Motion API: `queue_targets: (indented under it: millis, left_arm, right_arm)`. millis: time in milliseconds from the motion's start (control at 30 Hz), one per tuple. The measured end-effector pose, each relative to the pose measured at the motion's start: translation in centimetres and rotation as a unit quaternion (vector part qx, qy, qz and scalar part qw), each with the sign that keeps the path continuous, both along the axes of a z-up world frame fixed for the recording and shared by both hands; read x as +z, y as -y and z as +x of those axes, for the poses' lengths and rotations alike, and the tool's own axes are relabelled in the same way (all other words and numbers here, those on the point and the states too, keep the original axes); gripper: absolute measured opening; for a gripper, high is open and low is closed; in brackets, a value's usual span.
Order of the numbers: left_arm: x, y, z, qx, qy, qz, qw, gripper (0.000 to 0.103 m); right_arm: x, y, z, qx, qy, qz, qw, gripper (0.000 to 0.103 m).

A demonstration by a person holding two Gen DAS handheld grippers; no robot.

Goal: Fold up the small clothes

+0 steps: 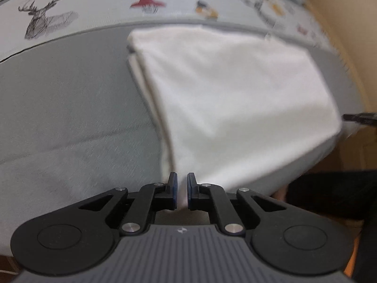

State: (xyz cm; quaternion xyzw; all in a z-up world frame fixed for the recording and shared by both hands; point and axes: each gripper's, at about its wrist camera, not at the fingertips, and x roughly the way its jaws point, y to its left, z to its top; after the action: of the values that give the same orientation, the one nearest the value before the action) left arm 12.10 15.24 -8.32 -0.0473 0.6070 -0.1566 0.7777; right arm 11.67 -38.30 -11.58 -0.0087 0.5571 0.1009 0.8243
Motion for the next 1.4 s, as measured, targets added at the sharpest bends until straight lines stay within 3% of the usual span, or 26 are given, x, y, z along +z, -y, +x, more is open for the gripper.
queue_targets:
  millis: [100, 200, 233, 333, 433, 533, 633, 767, 867, 967, 1100, 1133, 1167, 1267, 1400]
  left_arm:
    - [-0.6, 0.6, 0.1, -0.014, -0.011, -0.005, 0.9998, 0.007]
    - [-3.3, 1.2, 0.1, -0.034, -0.054, 0.062, 0.996, 0.007]
    - [-3.7, 1.0, 0.1, -0.032, -0.062, 0.073, 0.9949, 0.014]
    - [-2.8, -0.3, 0.9, 0.011, -0.042, 0.046, 0.998, 0.018]
    - [-1.3, -1.9, 1.8, 0.065, -0.005, -0.011, 0.9978, 0.033]
    - [-1.2, -2.4, 2.9, 0.099, 0.012, -0.043, 0.9941, 0.046]
    - [-2.1, -2.0, 4.2, 0.125, 0.007, -0.064, 0.99, 0.048]
    - [-4.2, -2.2, 5.5, 0.147, -0.018, -0.076, 0.9861, 0.048]
    - [-5.9, -2.6, 6.1, 0.158, -0.037, -0.084, 0.9831, 0.048]
    - [-6.3, -2.4, 7.0, 0.152, -0.03, -0.091, 0.9838, 0.048]
    - [-6.3, -2.0, 7.4, 0.15, -0.024, -0.09, 0.9843, 0.047]
    - [-6.3, -2.0, 7.4, 0.153, -0.023, -0.09, 0.9839, 0.043]
    - [-6.3, -1.9, 7.5, 0.153, -0.02, -0.086, 0.9842, 0.029]
    - [-6.2, -1.7, 7.6, 0.139, -0.013, -0.082, 0.9867, 0.013]
    - [-4.3, -2.8, 6.9, 0.143, 0.016, -0.079, 0.9864, 0.011]
  right_arm:
    - [1.6, -0.2, 0.0, 0.0, 0.046, 0.055, 0.997, 0.005]
    - [2.2, -2.4, -0.5, 0.051, 0.066, 0.102, 0.991, 0.005]
    - [1.9, -3.1, -0.4, 0.065, 0.062, 0.093, 0.992, 0.005]
    - [-0.4, -4.5, 0.1, 0.08, 0.018, -0.003, 0.997, 0.005]
    - [-1.7, -3.3, 0.9, 0.043, -0.004, -0.061, 0.997, 0.005]
    - [0.1, -1.6, 1.4, -0.008, 0.045, -0.058, 0.997, 0.005]
    - [3.1, 0.4, 1.4, -0.08, 0.121, -0.034, 0.989, 0.005]
    - [6.4, 1.9, 1.4, -0.134, 0.188, 0.017, 0.973, 0.007]
    - [9.4, 1.7, 1.0, -0.124, 0.228, 0.03, 0.965, 0.019]
    - [11.2, 1.0, -0.1, -0.106, 0.263, 0.033, 0.959, 0.025]
    - [9.9, 0.9, -1.1, -0.127, 0.281, 0.053, 0.95, 0.026]
    - [9.0, 0.9, -1.0, -0.139, 0.269, 0.057, 0.951, 0.025]
    - [8.3, 0.5, -0.7, -0.149, 0.251, 0.053, 0.955, 0.025]
    - [8.0, -0.3, -0.7, -0.177, 0.251, 0.051, 0.95, 0.025]
    - [7.2, -2.1, -0.7, -0.175, 0.257, 0.042, 0.95, 0.025]
